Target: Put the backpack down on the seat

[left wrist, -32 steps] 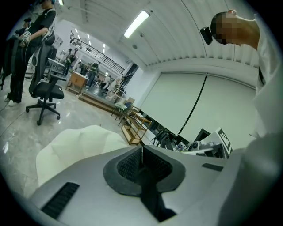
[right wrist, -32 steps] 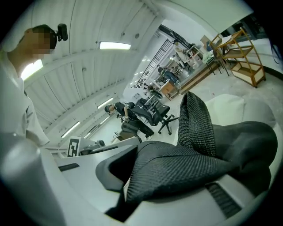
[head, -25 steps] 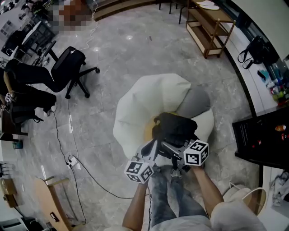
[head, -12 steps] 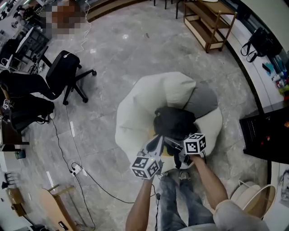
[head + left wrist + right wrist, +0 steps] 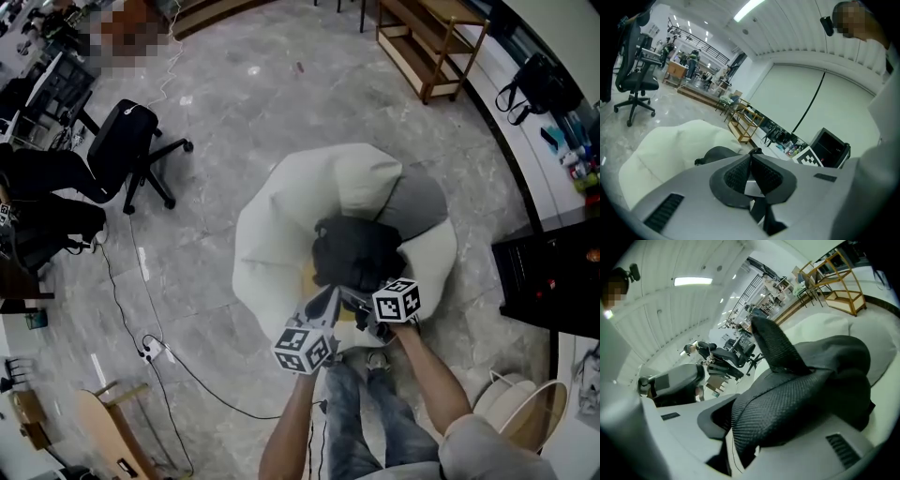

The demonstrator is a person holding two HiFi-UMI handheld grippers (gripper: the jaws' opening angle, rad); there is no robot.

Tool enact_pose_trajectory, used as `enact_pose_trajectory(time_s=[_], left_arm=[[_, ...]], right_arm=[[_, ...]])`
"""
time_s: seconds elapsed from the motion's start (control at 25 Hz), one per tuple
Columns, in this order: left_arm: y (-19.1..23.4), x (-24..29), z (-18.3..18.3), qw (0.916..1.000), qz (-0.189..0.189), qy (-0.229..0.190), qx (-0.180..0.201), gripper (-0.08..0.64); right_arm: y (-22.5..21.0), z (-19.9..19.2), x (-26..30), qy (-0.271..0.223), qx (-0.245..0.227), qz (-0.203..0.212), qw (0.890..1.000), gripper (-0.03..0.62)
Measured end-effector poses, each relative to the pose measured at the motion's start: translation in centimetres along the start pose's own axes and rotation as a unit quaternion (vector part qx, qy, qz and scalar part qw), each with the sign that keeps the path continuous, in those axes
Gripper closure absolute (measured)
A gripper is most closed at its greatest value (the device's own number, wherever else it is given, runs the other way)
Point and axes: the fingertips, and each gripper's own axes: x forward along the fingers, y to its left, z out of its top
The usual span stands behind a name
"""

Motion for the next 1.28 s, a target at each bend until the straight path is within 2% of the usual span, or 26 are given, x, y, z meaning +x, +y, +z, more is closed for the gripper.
enact_pose_trajectory(time_s=[0.08, 0.12, 0.36, 0.64, 0.8, 0.92, 1.04, 1.16, 1.28], left_arm=[[-0.3, -0.2, -0.2, 1.0000, -0.002, 0.000, -0.001, 0.522], [-0.5, -0.2, -0.2, 1.0000, -0.003, -0.001, -0.003, 0.522], [-2.0, -0.3, -0.7, 0.9999, -0.011, -0.001, 0.002, 0.522], [-3.7, -0.7, -0.8, 0.9999, -0.012, 0.000, 0.011, 0.522], [-4.9, -1.3, -0.5, 0.9998, -0.010, -0.002, 0.016, 0.522], [-6.7, -1.9, 0.1, 0.9997, -0.014, -0.013, 0.018, 0.522], [-8.5, -3.0, 0.8, 0.9994, -0.015, -0.021, 0.024, 0.522], [-9.8, -4.2, 1.4, 0.9992, -0.012, -0.028, 0.028, 0.522], [-11.1, -5.4, 1.7, 0.9988, -0.008, -0.033, 0.036, 0.522]], right_arm=[[-0.6, -0.6, -0.4, -0.003, 0.008, -0.015, 1.000, 0.356], [-1.0, -0.9, -0.8, -0.007, 0.006, -0.025, 1.000, 0.334], [-3.3, -2.6, -5.1, -0.051, -0.021, -0.088, 0.995, 0.310], [-1.1, -1.4, -7.6, -0.080, -0.064, -0.081, 0.991, 0.311], [0.8, -0.6, -8.5, -0.082, -0.081, -0.076, 0.990, 0.378], [2.0, 0.4, -9.5, -0.089, -0.085, -0.078, 0.989, 0.484], [3.9, 1.9, -11.0, -0.113, -0.111, -0.090, 0.983, 0.556], [6.1, 3.5, -12.8, -0.146, -0.136, -0.097, 0.975, 0.565], [7.6, 3.9, -14.3, -0.151, -0.154, -0.101, 0.971, 0.565]])
